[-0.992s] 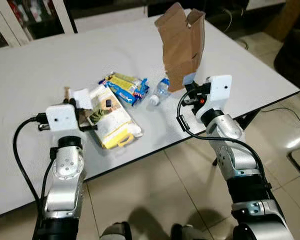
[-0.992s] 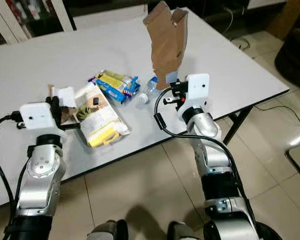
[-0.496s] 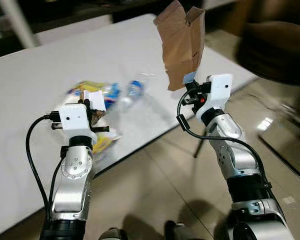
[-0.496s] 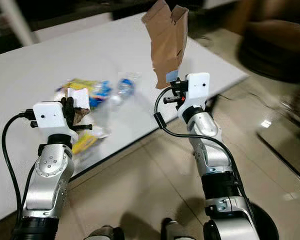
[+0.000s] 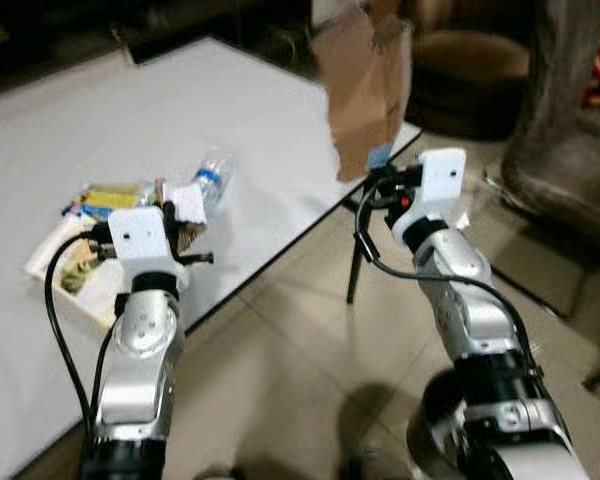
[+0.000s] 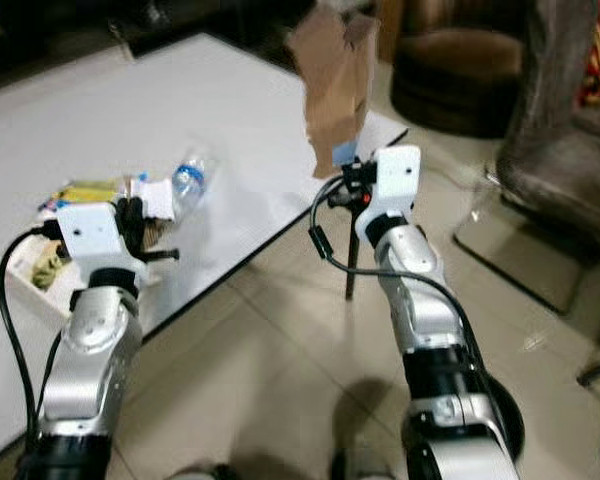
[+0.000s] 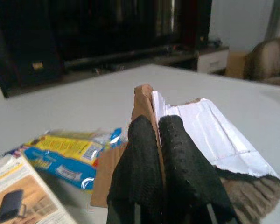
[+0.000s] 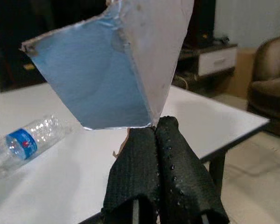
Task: Picking trash to rubbish bin
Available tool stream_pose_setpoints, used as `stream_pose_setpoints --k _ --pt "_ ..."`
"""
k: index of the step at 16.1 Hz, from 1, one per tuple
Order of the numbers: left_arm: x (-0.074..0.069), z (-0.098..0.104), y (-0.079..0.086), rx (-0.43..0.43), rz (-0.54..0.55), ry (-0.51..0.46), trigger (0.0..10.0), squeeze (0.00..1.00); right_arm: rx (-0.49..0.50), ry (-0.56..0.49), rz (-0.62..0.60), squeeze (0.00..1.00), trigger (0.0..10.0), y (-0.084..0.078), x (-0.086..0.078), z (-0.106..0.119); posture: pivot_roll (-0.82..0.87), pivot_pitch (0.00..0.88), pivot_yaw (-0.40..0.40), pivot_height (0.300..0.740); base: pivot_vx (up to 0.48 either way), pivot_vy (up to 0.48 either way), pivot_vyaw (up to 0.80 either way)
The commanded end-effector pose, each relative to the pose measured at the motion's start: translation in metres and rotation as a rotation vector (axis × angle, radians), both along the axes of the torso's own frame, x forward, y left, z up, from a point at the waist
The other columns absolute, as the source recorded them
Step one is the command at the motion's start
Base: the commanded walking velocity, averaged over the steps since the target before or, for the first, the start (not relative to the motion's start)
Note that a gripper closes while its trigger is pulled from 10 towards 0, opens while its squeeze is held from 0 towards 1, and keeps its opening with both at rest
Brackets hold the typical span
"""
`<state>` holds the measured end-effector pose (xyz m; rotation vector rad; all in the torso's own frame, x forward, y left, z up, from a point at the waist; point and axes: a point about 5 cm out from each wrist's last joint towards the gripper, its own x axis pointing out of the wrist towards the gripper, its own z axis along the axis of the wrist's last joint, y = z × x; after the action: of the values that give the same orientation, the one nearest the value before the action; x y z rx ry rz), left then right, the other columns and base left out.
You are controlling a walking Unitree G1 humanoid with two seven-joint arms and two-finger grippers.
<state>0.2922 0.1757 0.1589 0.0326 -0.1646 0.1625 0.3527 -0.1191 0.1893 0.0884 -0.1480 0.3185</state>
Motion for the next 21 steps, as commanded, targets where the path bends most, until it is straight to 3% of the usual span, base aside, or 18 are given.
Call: stream_pose_setpoints --k 1,21 --pt "0.001 -0.001 -0.003 -0.011 -0.023 0.017 0.0 0.0 -0.002 -0.006 -0.017 0.0 10.0 -0.004 -0.001 0.0 -0.09 0.085 0.059 0.74 0.0 0.0 -0.77" --pt "0.005 -0.015 -0.009 -0.06 -0.044 0.086 0.0 0.0 -0.018 -0.002 -0.011 0.0 10.0 -0.004 -0.003 -0.001 -0.11 0.101 0.056 0.74 0.0 0.0 -0.76"
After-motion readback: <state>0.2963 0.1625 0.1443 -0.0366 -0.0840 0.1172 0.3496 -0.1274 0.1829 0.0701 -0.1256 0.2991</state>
